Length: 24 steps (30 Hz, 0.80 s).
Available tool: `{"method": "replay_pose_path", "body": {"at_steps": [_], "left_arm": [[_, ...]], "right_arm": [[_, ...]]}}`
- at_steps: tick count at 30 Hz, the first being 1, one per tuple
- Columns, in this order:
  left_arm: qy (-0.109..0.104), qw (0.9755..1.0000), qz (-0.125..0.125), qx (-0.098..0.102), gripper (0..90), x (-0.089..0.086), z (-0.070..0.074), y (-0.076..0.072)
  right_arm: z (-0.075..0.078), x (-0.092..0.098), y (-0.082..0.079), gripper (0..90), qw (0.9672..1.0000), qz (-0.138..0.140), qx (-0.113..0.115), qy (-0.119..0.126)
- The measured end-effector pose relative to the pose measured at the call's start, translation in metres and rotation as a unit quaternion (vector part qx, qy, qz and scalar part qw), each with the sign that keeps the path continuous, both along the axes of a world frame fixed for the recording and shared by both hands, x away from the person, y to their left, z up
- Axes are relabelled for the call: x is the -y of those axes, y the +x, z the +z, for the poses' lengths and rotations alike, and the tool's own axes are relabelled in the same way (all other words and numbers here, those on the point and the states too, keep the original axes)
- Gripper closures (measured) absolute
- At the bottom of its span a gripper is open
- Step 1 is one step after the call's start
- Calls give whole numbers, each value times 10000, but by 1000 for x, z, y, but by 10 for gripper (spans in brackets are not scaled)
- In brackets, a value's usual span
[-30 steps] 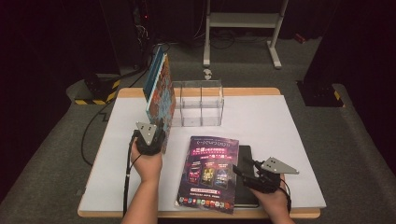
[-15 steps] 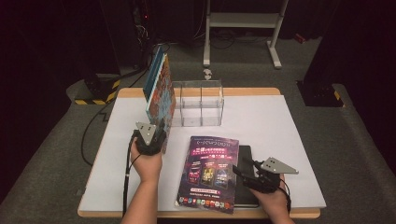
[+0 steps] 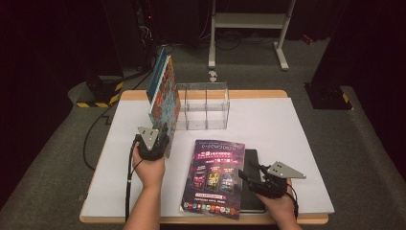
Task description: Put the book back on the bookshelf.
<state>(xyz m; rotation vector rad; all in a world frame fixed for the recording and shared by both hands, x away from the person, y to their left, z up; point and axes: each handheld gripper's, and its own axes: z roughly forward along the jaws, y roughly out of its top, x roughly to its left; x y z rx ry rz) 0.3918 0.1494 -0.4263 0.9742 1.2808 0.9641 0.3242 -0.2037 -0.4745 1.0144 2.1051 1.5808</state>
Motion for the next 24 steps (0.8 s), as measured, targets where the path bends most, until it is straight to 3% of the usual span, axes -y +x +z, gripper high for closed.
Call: {"method": "replay_pose_path", "body": {"at_steps": [15,24], "left_arm": [[-1,9999,-139,-71,622,-5,1,-7],[-163,9986,-435,-271,567,-15,-3,-14]], "right_arm": [[-1,0,0,401,10000,5,3,-55],[-2,0,0,401,10000,5,23,-95]]}}
